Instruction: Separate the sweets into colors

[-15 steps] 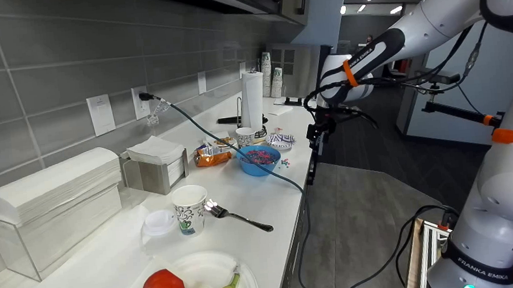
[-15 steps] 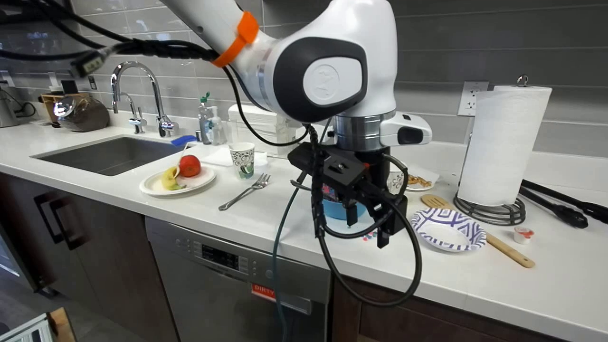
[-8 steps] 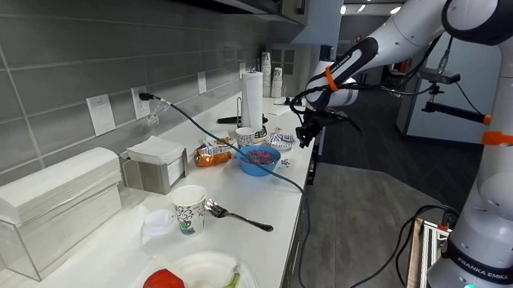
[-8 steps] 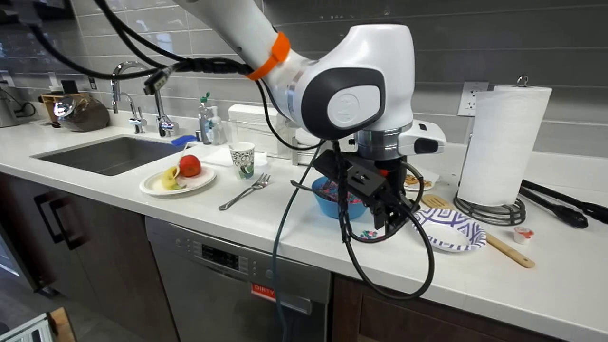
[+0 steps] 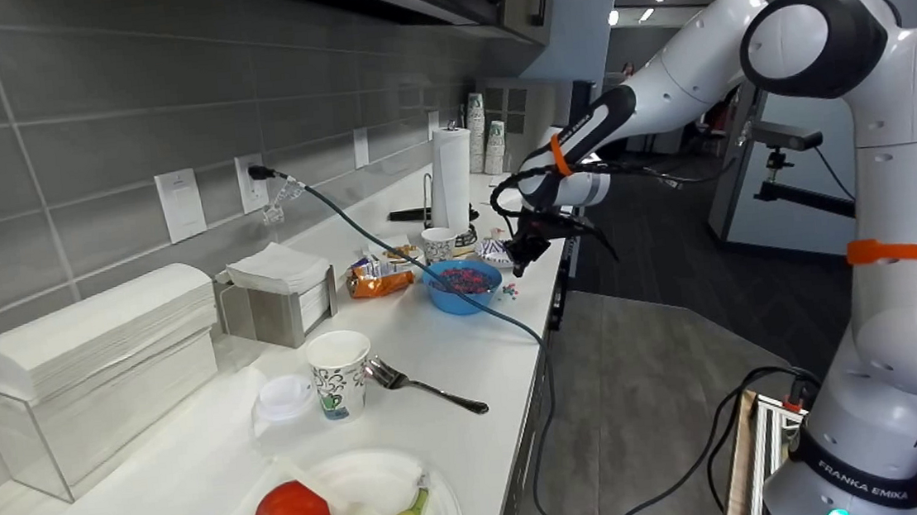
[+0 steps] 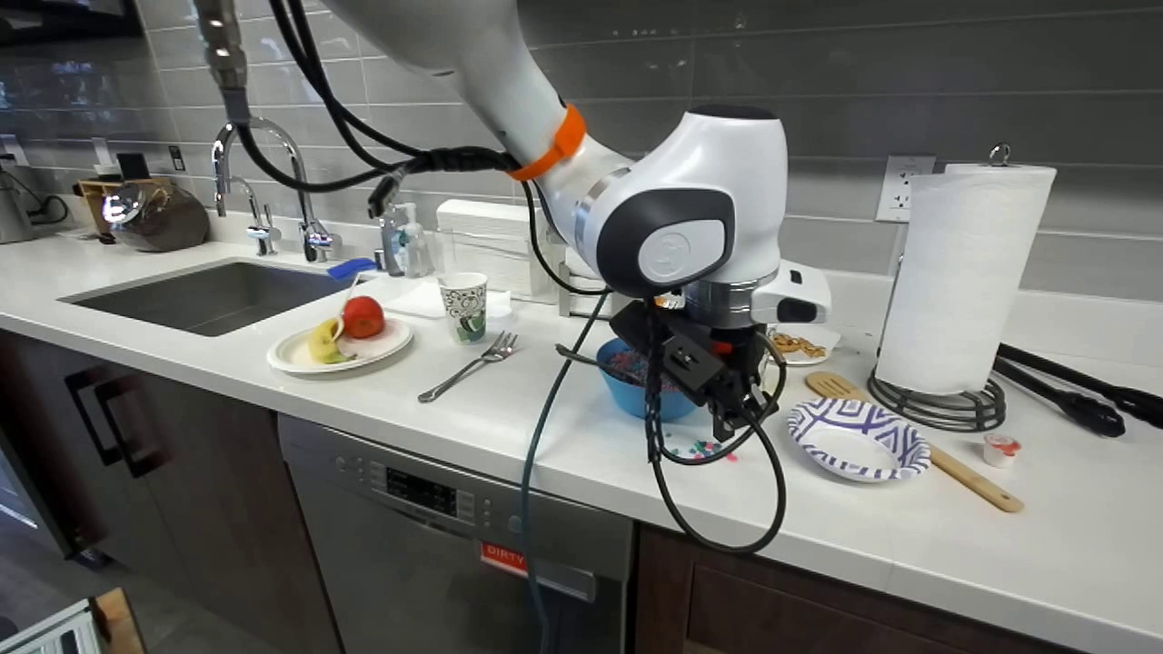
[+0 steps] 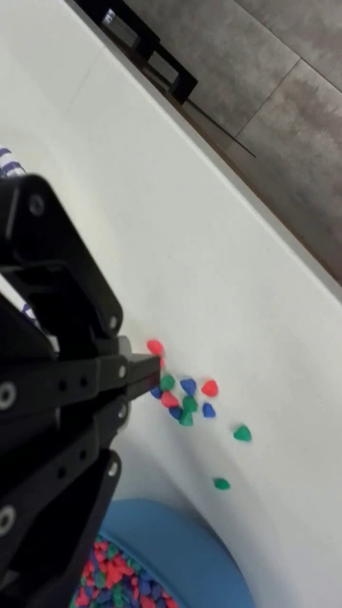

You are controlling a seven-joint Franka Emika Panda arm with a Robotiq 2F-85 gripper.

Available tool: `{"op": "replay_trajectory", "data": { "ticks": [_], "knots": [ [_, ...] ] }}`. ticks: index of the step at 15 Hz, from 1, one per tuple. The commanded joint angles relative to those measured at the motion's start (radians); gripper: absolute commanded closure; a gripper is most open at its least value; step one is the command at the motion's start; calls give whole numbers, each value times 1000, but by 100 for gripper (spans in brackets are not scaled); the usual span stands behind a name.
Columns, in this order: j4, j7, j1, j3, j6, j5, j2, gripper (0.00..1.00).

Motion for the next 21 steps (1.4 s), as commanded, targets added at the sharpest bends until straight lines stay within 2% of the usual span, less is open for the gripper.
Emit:
{"op": "replay_trajectory", "data": {
  "ticks": [1, 21],
  "knots": [
    [44, -5, -29, 46, 30, 63, 52, 100],
    [71, -17, -55, 93, 24, 89, 106, 100]
  ]
}}
